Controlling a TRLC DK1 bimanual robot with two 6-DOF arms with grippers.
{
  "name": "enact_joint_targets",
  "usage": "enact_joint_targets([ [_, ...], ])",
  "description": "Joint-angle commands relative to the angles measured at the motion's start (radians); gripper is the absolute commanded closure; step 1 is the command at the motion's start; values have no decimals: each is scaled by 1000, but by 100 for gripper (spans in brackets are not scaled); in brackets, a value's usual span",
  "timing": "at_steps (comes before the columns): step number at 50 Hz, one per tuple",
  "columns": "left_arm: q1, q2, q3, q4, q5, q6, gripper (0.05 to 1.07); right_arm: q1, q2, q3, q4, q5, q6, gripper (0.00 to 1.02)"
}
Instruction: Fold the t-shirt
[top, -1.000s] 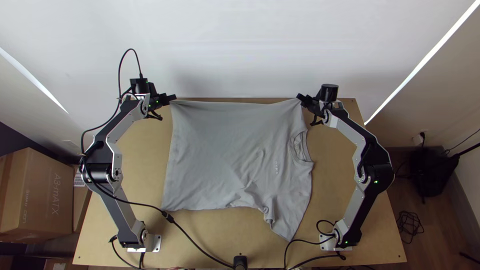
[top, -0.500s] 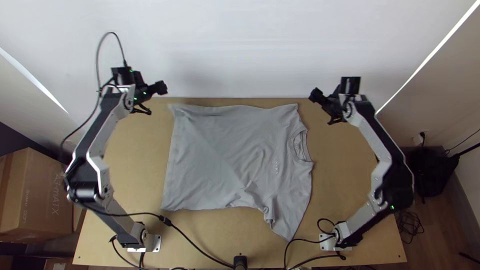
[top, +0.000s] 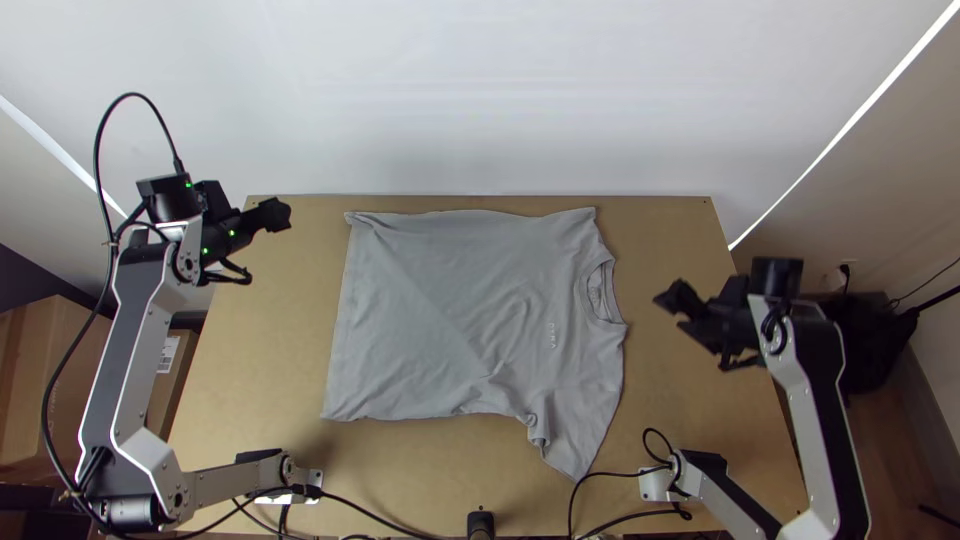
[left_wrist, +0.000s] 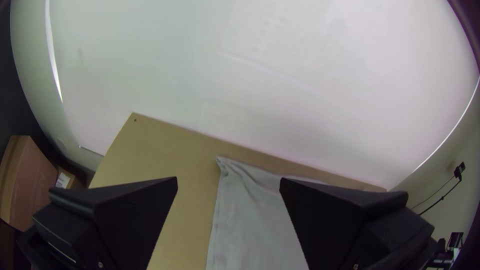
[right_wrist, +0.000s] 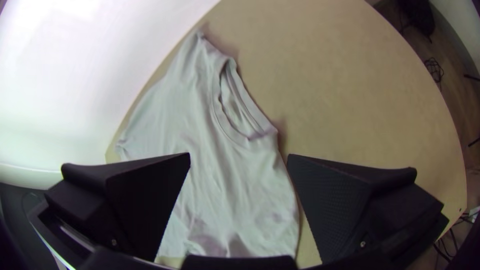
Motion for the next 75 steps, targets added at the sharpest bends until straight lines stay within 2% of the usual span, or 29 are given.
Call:
enact_joint_targets([
  [1,5,-114,-80,-23,17,9,9,34,-88,-114,-80,-17,-46,21],
  [9,-26,-234,-162,-37,22,5,9,121,-116,-239,-143,-19,-60,22],
  [13,-46,-278,-174,-58,26,1,10,155,-110,-289,-138,-17,-69,29],
  [23,-56,-332,-185,-101,29,-4,10,173,-21,-377,-100,-19,-115,31],
  [27,-55,-341,-188,-111,28,-4,10,176,10,-402,-61,-19,-129,43],
  [34,-52,-350,-197,-118,28,-4,10,201,22,-488,84,-19,-126,45],
  [40,-46,-353,-200,-120,28,-4,10,206,27,-506,146,-16,-126,65],
  [52,-35,-350,-204,-143,29,18,10,233,82,-519,176,-13,-121,64],
  [59,-35,-335,-212,-239,51,140,10,276,100,-528,176,-11,-123,66],
  [60,-35,-333,-217,-252,55,163,10,284,99,-528,176,-5,-124,70],
  [63,-37,-324,-231,-330,88,260,10,313,93,-522,179,62,-136,98],
  [64,-37,-321,-238,-357,95,300,9,322,87,-520,179,84,-141,100],
  [71,-56,-318,-332,-526,92,536,10,339,65,-534,193,87,-139,100],
  [75,-58,-318,-387,-598,85,636,10,336,65,-532,193,87,-139,100],
])
